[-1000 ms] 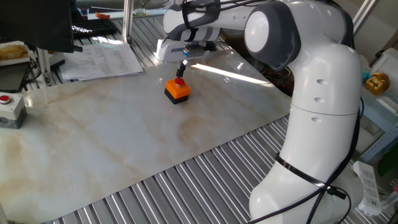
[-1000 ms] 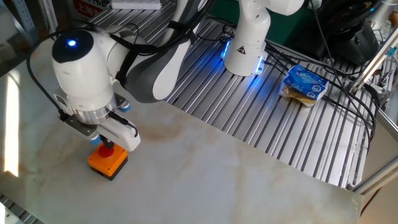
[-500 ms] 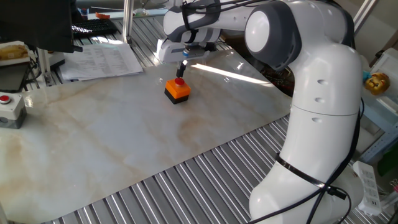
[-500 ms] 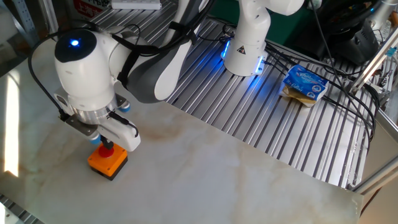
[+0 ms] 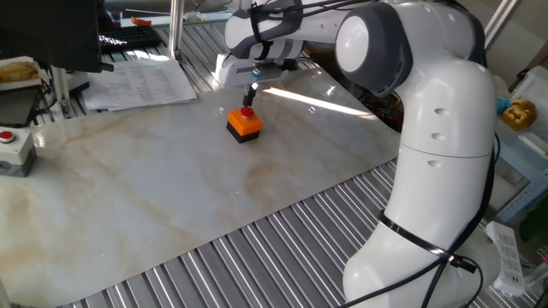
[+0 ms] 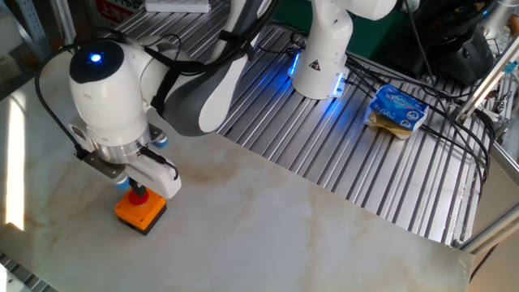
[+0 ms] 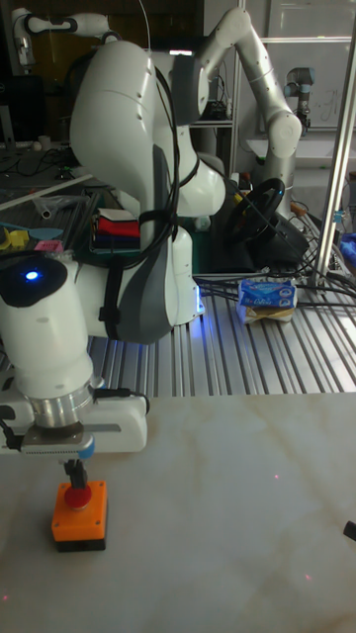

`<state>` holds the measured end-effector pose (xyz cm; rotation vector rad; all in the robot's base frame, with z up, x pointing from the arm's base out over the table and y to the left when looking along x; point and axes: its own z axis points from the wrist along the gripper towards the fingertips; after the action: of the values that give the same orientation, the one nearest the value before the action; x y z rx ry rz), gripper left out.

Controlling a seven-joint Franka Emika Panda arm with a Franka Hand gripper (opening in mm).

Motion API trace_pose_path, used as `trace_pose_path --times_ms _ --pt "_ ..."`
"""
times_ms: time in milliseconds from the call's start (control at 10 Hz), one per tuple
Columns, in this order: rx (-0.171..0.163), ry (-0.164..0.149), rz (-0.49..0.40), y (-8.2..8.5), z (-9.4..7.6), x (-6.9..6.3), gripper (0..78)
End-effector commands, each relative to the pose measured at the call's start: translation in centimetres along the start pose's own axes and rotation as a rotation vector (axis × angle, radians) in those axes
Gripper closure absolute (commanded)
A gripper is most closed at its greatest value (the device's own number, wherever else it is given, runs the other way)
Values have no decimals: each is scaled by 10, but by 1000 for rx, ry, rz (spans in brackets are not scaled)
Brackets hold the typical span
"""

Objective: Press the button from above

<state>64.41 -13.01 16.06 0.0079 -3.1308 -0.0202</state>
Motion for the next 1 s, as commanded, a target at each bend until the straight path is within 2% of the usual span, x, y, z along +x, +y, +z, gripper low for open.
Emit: trace_pose_path --times_ms 100,1000 --pt "-1 -8 -1 -2 1 -2 776" --pt "-6 -9 -5 -6 8 -4 776"
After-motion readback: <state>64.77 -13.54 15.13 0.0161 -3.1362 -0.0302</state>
